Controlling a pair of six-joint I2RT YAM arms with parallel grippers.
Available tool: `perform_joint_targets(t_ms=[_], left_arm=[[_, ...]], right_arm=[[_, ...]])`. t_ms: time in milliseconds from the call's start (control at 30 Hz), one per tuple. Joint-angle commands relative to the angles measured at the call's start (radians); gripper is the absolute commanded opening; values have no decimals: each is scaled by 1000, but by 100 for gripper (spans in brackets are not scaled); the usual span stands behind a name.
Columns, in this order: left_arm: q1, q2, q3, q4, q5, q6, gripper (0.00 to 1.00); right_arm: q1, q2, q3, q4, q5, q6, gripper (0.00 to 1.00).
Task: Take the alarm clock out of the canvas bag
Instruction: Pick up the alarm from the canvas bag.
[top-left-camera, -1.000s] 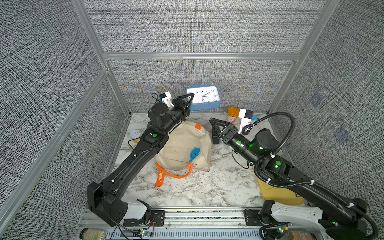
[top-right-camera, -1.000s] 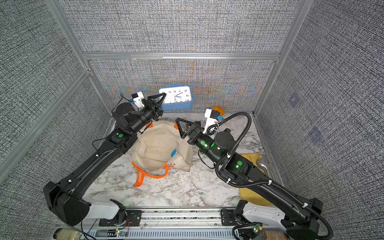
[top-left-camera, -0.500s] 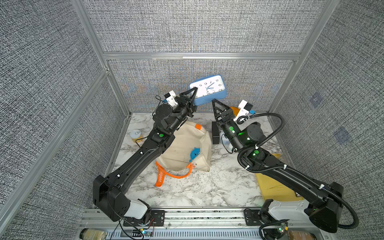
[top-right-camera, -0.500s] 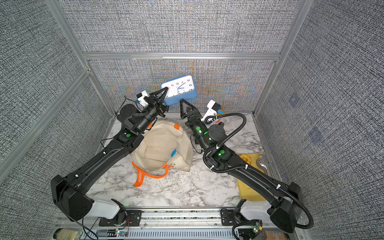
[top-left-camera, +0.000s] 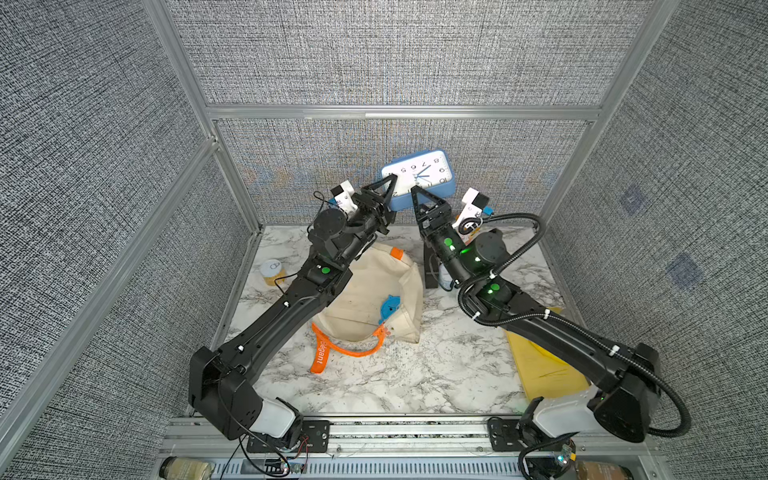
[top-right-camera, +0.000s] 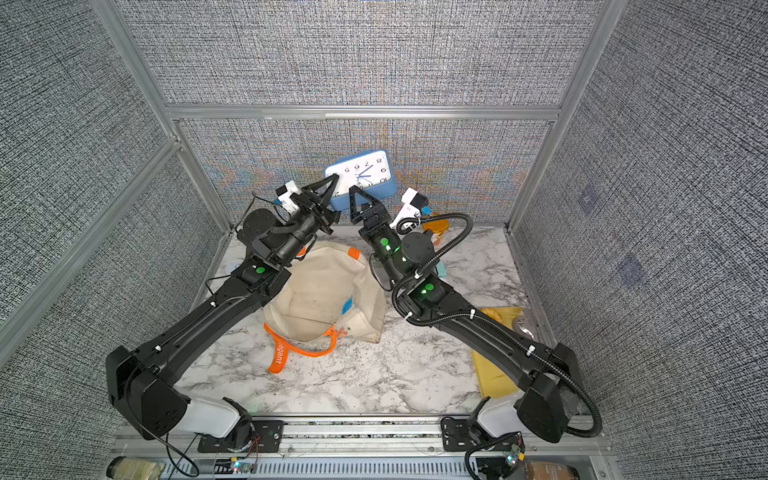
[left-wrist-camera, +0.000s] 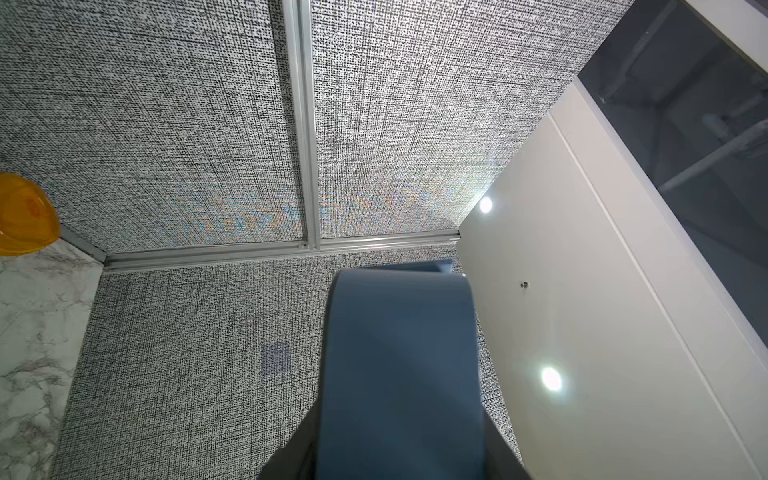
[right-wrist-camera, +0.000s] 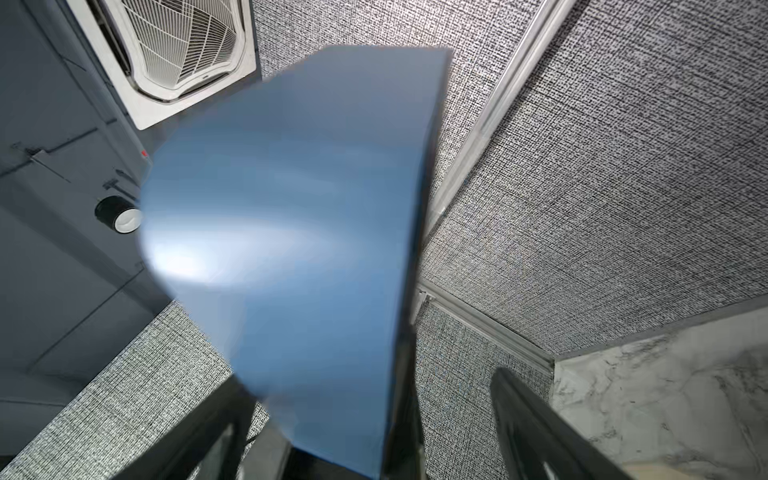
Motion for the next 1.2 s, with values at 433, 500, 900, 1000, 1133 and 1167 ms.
perform_joint_targets(t_ms=[433,500,900,1000,1133,1167], left_arm=[[-5,5,-30,125,43,32,11],[-5,7,-30,130,47,37,11],[-7,-18,-38,118,42,132,52],[-7,-36,-32,78,32,190,63],[-7,-68,-30,12,13,274,67],[-6,-80,-31,-12,5,301,68]], right_arm=[[-37,92,118,6,-33,87,51],[-37,93,127,1,-33,76,48],[-67,46,133,-95,-12,56,26],[-79,23,134,-137,-11,41,26],[-96,-27,144,-248,-10,-6,26],[-104,-44,150,-295,-15,-18,26]])
